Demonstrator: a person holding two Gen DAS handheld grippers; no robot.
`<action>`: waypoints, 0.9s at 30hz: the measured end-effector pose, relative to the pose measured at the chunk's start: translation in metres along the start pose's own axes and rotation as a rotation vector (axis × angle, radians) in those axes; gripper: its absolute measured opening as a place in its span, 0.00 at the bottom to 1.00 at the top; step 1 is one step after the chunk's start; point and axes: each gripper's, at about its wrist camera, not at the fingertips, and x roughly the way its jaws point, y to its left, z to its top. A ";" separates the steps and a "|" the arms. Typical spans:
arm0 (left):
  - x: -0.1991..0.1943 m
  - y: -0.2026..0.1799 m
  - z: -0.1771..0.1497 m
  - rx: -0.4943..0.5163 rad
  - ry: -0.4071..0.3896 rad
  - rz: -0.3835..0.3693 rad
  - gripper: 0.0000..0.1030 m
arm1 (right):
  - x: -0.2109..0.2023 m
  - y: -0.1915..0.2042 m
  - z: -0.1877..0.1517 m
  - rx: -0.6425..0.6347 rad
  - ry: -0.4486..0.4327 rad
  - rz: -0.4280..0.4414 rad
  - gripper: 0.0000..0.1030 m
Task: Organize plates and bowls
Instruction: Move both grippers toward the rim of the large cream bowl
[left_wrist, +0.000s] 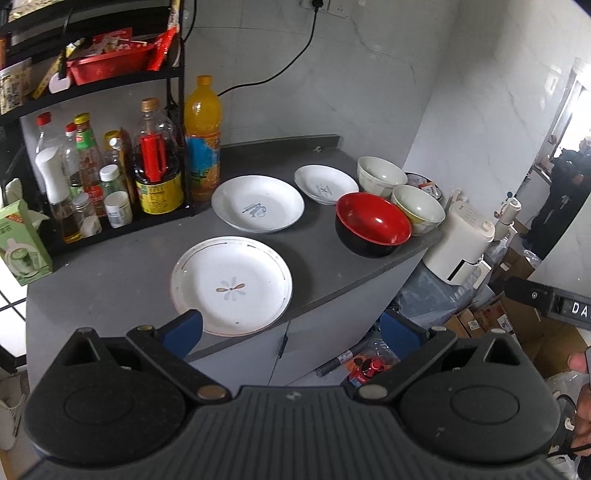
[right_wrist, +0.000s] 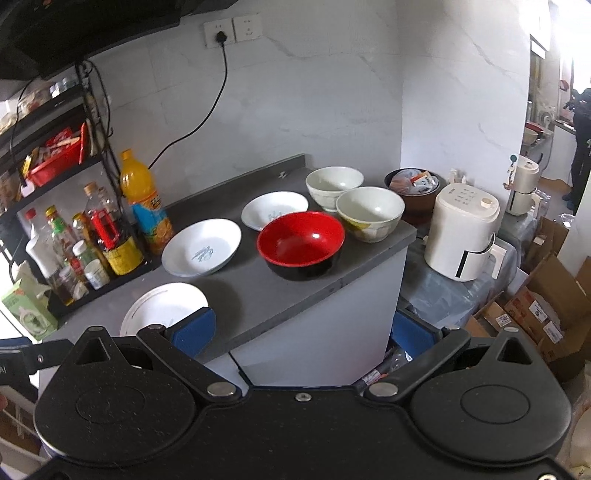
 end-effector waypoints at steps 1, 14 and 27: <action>0.001 -0.001 0.002 0.004 -0.002 -0.006 0.99 | 0.001 -0.002 0.002 0.006 -0.006 -0.007 1.00; 0.039 -0.025 0.034 0.010 -0.010 -0.033 0.98 | 0.030 -0.037 0.023 0.055 -0.011 -0.024 1.00; 0.128 -0.088 0.091 -0.029 0.012 0.025 0.97 | 0.128 -0.104 0.080 0.032 0.018 0.040 1.00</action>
